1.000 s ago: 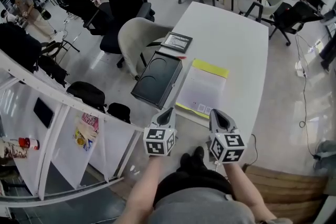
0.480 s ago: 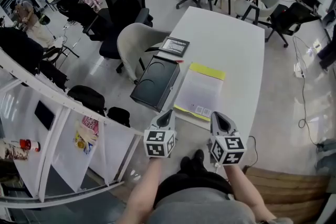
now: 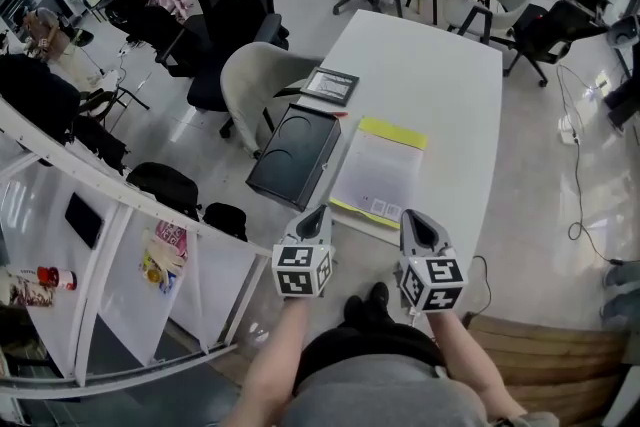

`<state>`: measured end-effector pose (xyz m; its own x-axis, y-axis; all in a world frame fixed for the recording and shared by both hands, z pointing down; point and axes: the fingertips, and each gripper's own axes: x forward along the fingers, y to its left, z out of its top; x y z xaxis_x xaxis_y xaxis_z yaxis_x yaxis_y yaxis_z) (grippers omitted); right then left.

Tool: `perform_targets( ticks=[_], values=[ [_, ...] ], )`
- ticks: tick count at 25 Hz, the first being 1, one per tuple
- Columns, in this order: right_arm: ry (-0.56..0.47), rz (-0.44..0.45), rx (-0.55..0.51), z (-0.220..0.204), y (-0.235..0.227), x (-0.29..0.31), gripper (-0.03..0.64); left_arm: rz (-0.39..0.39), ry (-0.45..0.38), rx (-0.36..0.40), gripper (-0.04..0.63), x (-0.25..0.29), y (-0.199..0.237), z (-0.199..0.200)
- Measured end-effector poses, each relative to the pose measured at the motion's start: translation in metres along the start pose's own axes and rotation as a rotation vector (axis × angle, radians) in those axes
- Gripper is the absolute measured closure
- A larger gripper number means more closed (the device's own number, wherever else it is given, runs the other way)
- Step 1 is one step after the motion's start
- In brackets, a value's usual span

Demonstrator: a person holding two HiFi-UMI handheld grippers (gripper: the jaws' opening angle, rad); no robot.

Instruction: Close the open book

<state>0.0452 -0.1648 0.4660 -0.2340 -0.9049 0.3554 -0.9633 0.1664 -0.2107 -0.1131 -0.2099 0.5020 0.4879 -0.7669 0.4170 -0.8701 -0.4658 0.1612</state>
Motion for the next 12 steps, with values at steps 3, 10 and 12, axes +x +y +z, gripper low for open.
perform_targets(
  ticks=[3, 10, 12],
  values=[
    [0.004, 0.001, -0.006, -0.0011, -0.0002, 0.0003, 0.614, 0.0, 0.001, -0.003, 0.589, 0.0009, 0.0, -0.0008],
    [0.013, -0.006, -0.01, -0.0019, -0.0034, 0.0041, 0.615, 0.012, 0.015, 0.006, 0.589, 0.007, 0.0023, -0.0002],
    [0.015, -0.003, -0.013, -0.0013, -0.0034, 0.0064, 0.614, 0.014, 0.017, 0.012, 0.589, 0.0096, 0.0027, 0.0006]
  ],
)
